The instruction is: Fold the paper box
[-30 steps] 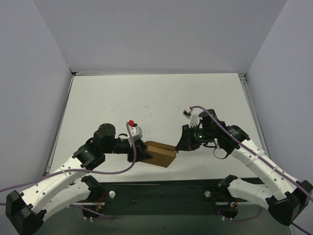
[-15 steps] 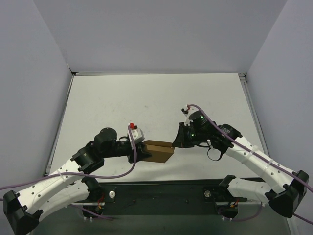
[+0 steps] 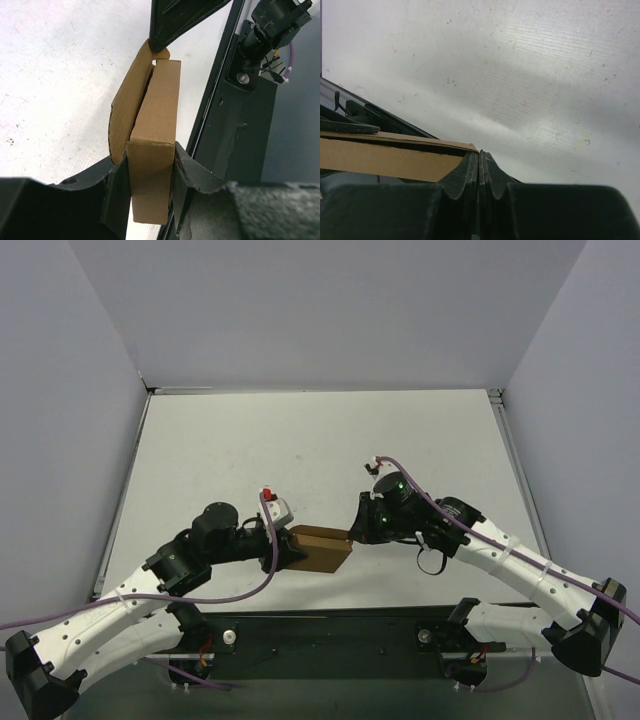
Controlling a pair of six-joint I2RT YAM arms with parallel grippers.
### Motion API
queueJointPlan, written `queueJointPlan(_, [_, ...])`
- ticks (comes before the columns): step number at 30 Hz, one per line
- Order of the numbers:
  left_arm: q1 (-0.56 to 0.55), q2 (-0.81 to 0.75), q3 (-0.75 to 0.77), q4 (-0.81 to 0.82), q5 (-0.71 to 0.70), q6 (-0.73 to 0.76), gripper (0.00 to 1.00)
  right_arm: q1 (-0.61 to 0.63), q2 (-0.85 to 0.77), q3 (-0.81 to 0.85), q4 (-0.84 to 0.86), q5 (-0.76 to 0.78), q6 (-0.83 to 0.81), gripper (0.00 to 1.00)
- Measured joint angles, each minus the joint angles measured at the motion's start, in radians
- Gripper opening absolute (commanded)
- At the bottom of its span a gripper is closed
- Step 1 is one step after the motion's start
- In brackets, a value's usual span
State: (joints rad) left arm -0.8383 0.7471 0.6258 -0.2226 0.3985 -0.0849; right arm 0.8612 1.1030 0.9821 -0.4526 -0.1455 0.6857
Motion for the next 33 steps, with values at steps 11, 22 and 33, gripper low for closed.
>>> queueJointPlan(11, [-0.001, -0.032, -0.043, 0.053, -0.067, -0.15, 0.29, 0.024, 0.0, 0.0, 0.017, 0.061, 0.022, 0.0])
queueJointPlan(22, [-0.011, -0.069, -0.115, 0.16, -0.165, -0.287, 0.28, 0.024, 0.0, 0.0, 0.039, 0.095, 0.026, 0.0])
queueJointPlan(33, [-0.005, -0.08, -0.128, 0.185, -0.22, -0.365, 0.26, 0.04, 0.0, 0.005, 0.048, 0.133, 0.03, 0.0])
